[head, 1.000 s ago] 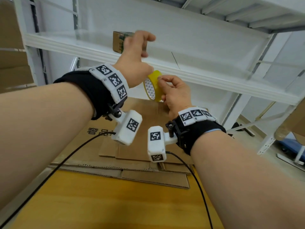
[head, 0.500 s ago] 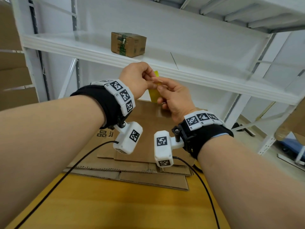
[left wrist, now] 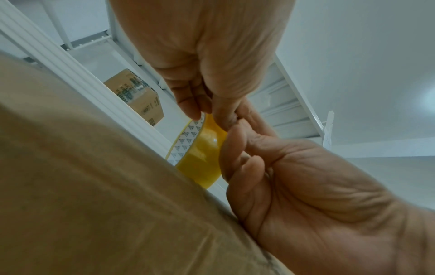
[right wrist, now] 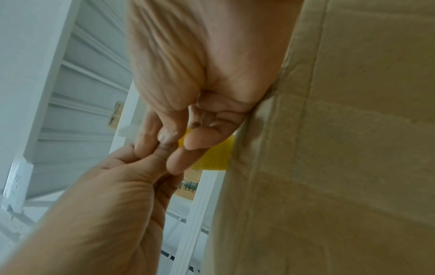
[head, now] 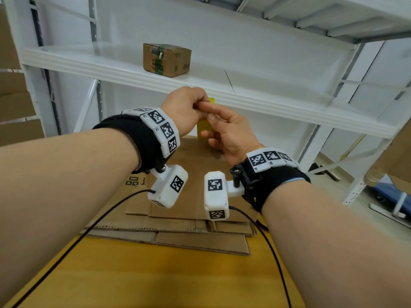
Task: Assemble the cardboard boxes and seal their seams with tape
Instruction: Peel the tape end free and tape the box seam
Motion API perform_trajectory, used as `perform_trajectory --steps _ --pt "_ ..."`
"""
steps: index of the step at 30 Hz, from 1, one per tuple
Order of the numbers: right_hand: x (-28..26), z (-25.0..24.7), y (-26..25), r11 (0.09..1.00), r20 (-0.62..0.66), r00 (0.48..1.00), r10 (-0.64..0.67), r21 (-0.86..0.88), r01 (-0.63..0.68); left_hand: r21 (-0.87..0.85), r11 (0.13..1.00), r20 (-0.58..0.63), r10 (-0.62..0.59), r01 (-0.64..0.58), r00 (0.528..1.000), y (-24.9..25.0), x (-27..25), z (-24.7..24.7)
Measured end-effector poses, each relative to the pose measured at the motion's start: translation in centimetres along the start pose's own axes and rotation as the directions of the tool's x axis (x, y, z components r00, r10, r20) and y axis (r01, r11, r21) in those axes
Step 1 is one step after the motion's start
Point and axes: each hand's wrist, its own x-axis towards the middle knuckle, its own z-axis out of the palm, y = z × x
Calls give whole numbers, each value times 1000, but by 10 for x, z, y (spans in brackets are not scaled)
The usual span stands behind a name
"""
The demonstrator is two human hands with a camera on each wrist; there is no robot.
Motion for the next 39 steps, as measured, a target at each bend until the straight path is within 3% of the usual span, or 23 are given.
perform_trajectory --steps 5,13,21,26,36,39 --pt "2 -7 -1 994 -75 997 -20 104 28 -101 993 -38 -73 69 997 -8 0 -1" --pt "10 -1 6 971 -204 963 -177 -195 138 -297 946 -67 -159 133 985 -7 -1 -6" --pt "7 4 -1 959 -74 986 -147 -255 123 -328 919 -44 -247 220 968 -6 -3 -12" --pt "4 10 -5 951 -22 987 -157 -274 146 -352 906 3 -248 233 969 1 -4 -13" --pt "6 16 -7 926 -144 975 -167 -363 104 -425 878 65 -212 219 975 7 -9 -14" --pt "6 17 -7 919 -163 973 -162 -384 89 -370 909 54 -184 191 981 6 -11 -14"
